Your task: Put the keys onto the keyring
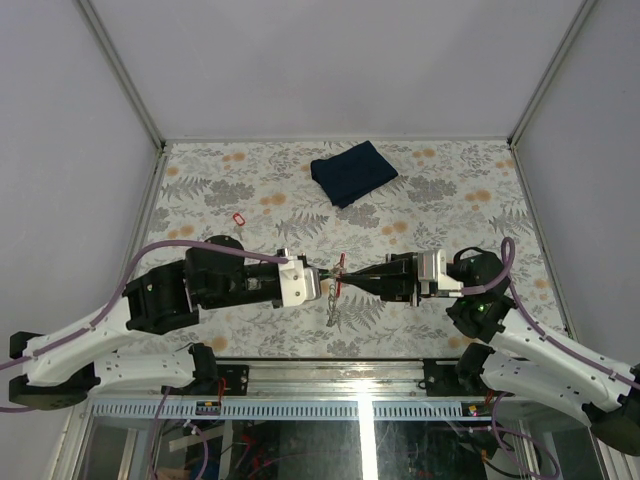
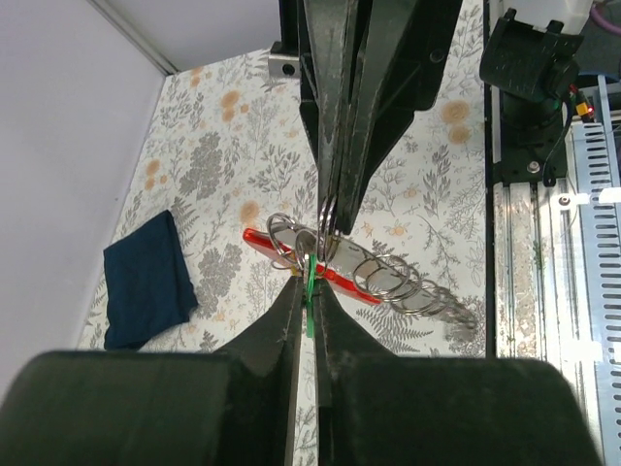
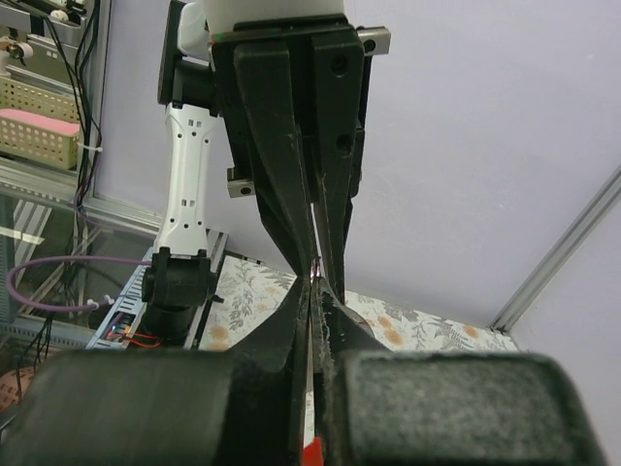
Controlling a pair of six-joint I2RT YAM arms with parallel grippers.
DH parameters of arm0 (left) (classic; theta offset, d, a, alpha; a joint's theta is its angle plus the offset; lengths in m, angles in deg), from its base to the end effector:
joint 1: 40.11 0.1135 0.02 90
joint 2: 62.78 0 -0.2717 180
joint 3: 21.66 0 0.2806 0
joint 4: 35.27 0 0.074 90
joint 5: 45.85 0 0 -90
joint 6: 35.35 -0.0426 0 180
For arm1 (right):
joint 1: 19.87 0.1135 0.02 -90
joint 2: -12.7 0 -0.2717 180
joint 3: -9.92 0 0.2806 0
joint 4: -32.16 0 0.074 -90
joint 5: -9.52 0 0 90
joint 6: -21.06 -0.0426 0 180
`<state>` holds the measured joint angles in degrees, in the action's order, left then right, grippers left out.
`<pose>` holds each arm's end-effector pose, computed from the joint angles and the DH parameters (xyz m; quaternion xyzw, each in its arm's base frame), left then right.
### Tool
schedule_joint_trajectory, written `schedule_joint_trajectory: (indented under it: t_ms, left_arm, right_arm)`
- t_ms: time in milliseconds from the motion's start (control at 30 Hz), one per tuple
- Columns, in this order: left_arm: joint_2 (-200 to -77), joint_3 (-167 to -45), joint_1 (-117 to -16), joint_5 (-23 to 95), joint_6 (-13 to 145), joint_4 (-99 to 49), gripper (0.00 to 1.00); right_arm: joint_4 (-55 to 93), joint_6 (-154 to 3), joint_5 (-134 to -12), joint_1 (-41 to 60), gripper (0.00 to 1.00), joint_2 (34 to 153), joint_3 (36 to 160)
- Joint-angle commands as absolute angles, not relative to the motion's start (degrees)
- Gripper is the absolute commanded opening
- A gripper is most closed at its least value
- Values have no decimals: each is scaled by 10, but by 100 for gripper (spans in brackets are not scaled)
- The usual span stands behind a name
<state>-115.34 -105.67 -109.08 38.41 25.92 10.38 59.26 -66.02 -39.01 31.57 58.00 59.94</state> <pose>0.0703 -0.1948 0.4471 0.6137 0.4954 -0.2481 0.5625 0.1017 0.1728 0.3856 -0.4829 0.2632 0.4927 0.6744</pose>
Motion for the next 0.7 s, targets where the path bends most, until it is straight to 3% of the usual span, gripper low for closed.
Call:
schedule_joint_trajectory:
  t_ms: [0, 633, 667]
  left_arm:
    - [-1153, -1079, -1093, 414, 264, 115, 0]
    - [-1179, -1074, -1093, 371, 269, 102, 0]
    - [-1178, -1074, -1093, 372, 268, 102, 5]
  right_arm:
    - [643, -661, -399, 319, 0, 557, 630]
    - [718, -676, -475, 320, 0, 554, 598]
    - [719, -676, -475, 320, 0, 555, 598]
